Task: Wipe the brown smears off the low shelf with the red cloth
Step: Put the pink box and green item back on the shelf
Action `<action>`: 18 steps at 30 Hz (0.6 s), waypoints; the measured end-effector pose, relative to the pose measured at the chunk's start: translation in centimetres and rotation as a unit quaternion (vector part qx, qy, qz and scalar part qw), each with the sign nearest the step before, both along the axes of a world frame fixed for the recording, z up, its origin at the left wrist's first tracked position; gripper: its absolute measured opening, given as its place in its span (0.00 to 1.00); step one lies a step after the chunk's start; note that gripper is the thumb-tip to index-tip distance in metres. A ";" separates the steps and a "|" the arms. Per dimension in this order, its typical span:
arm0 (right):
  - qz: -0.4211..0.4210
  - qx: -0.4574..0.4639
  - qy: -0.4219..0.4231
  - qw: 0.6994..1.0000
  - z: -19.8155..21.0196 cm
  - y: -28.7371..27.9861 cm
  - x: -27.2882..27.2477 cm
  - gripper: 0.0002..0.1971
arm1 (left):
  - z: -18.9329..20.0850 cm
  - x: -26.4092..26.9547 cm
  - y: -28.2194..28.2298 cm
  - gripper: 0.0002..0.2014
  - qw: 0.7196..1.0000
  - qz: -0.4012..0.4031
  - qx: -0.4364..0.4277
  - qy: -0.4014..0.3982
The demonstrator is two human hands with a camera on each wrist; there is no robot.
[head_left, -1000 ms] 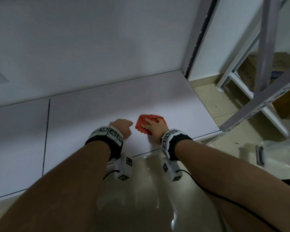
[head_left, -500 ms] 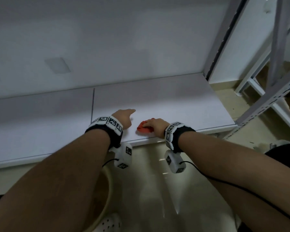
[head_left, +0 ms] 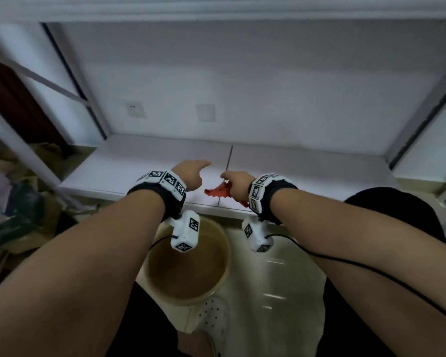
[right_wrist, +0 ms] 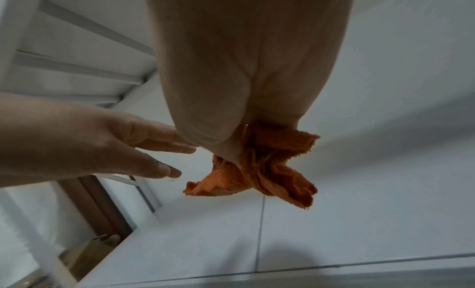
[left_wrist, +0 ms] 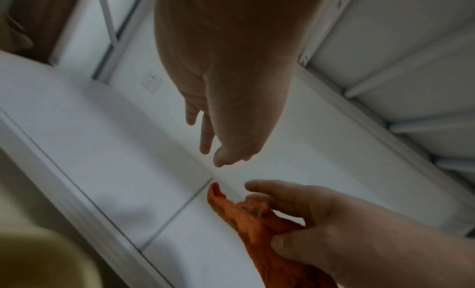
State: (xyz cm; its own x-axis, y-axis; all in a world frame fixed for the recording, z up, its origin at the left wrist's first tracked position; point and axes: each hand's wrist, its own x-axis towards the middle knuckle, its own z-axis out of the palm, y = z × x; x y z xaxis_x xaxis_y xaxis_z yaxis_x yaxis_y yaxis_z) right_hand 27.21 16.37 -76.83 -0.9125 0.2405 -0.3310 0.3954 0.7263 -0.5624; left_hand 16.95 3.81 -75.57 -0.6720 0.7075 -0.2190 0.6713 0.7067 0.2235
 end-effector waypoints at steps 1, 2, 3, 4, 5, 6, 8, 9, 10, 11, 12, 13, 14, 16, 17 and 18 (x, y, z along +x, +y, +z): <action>0.004 0.021 -0.003 1.000 0.1 -1.0 -0.3 0.27 | 0.2 0.0 -1.3 0.31 1.000 0.012 0.004 0.002; 0.015 0.047 -0.005 0.999 0.0 -1.9 -0.7 0.26 | 0.4 0.0 -2.5 0.31 1.000 0.024 0.007 0.004; 0.025 0.067 -0.006 0.997 -0.2 -2.7 -1.0 0.25 | 0.5 0.1 -3.6 0.31 0.999 0.037 0.008 0.006; 0.034 0.072 -0.006 0.997 -0.3 -3.4 -1.3 0.25 | 0.5 0.3 -4.7 0.31 0.999 0.051 0.008 0.007; 0.044 0.069 -0.007 0.997 -0.4 -4.0 -1.6 0.27 | 0.6 0.5 -5.7 0.31 0.998 0.064 0.005 0.008; 0.057 0.071 -0.009 0.996 -0.4 -4.6 -1.9 0.29 | 0.6 0.7 -6.7 0.31 0.997 0.077 0.000 0.009; 0.088 0.094 -0.015 0.992 -0.4 -5.6 -2.4 0.28 | 1.0 1.0 -8.2 0.32 0.995 0.099 -0.014 0.014; 0.106 0.101 -0.018 0.989 -0.5 -6.0 -2.6 0.26 | 1.3 0.9 -8.8 0.32 0.994 0.109 -0.020 0.016; 0.123 0.103 -0.024 0.987 -0.6 -6.4 -2.8 0.24 | 1.5 0.8 -9.3 0.32 0.992 0.120 -0.022 0.016; 0.135 0.104 -0.027 0.985 -0.6 -6.7 -3.0 0.23 | 1.7 0.6 -9.7 0.31 0.991 0.130 -0.023 0.018; 0.143 0.106 -0.033 0.984 -0.7 -7.0 -3.3 0.22 | 1.9 0.3 -10.0 0.31 0.990 0.134 -0.025 0.021; 0.150 0.108 -0.038 0.982 -0.9 -7.2 -3.5 0.22 | 1.9 -0.1 -10.2 0.31 0.990 0.137 -0.024 0.022; 0.156 0.109 -0.044 0.981 -1.1 -7.4 -3.7 0.21 | 1.7 -0.5 -10.5 0.31 0.990 0.141 -0.020 0.021; 0.166 0.114 -0.060 0.978 -1.8 -7.8 -4.2 0.19 | 0.8 -1.1 -11.1 0.30 0.989 0.149 -0.013 0.013; 0.171 0.113 -0.069 0.976 -2.2 -8.0 -4.6 0.19 | 0.2 -1.5 -11.4 0.30 0.989 0.149 -0.013 0.007; 0.174 0.108 -0.078 0.976 -2.8 -8.3 -5.0 0.19 | -0.4 -1.8 -11.8 0.30 0.988 0.151 -0.014 0.000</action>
